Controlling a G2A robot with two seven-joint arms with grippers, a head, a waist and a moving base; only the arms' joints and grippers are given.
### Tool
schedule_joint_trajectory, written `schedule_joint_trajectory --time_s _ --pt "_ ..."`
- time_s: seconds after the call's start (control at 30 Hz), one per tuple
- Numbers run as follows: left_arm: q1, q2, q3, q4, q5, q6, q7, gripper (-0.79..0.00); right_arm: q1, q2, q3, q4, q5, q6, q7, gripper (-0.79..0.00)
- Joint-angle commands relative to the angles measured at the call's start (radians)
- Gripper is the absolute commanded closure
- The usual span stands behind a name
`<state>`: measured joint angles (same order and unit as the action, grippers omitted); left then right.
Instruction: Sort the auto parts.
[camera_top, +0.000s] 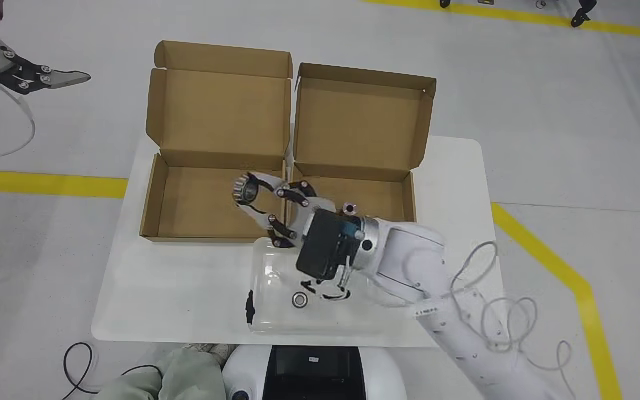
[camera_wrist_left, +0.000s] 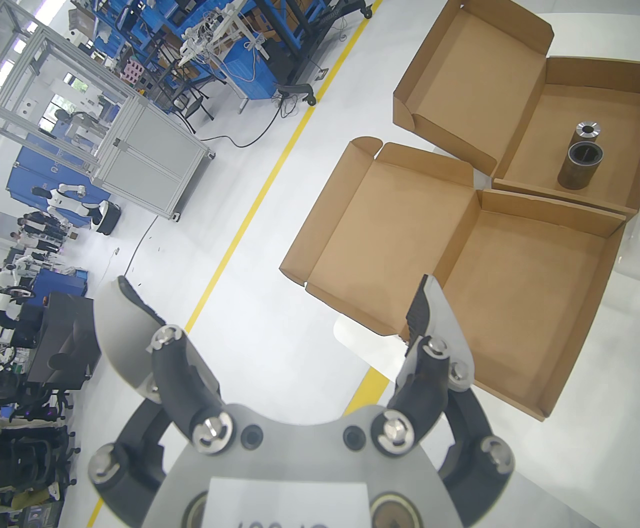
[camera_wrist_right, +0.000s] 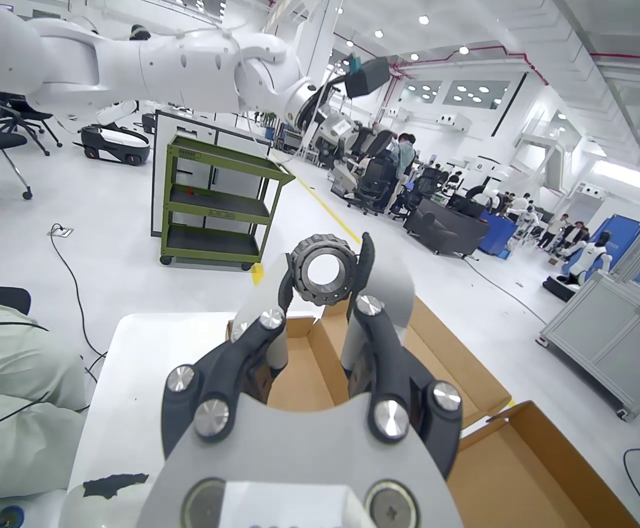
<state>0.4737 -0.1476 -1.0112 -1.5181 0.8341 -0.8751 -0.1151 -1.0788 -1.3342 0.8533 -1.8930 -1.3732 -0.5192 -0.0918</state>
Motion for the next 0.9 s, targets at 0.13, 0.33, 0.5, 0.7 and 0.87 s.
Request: schedule_joint_trajectory --time_s 0.13,0.33,0.5,0.7,0.87 --pt "0.000 0.000 0.000 0.000 0.000 0.000 0.000 -0.785 -0.008 -0.005 -0.027 0.039 -0.024 0.022 0.061 0.000" --pt "0.000 0.000 0.000 0.000 0.000 0.000 0.000 -0.785 0.009 -0.015 -0.061 0.114 -0.042 0.053 0.130 0.000" --pt "0.000 0.000 0.000 0.000 0.000 0.000 0.000 -0.785 0.048 -0.033 -0.094 0.207 -0.018 0.071 0.183 0.000" --pt "0.000 0.000 0.000 0.000 0.000 0.000 0.000 -0.785 0.111 -0.061 -0.149 0.319 0.019 0.070 0.223 0.000" --pt "0.000 0.000 0.000 0.000 0.000 0.000 0.000 -0.785 0.176 -0.096 -0.205 0.427 0.050 0.093 0.292 0.000"
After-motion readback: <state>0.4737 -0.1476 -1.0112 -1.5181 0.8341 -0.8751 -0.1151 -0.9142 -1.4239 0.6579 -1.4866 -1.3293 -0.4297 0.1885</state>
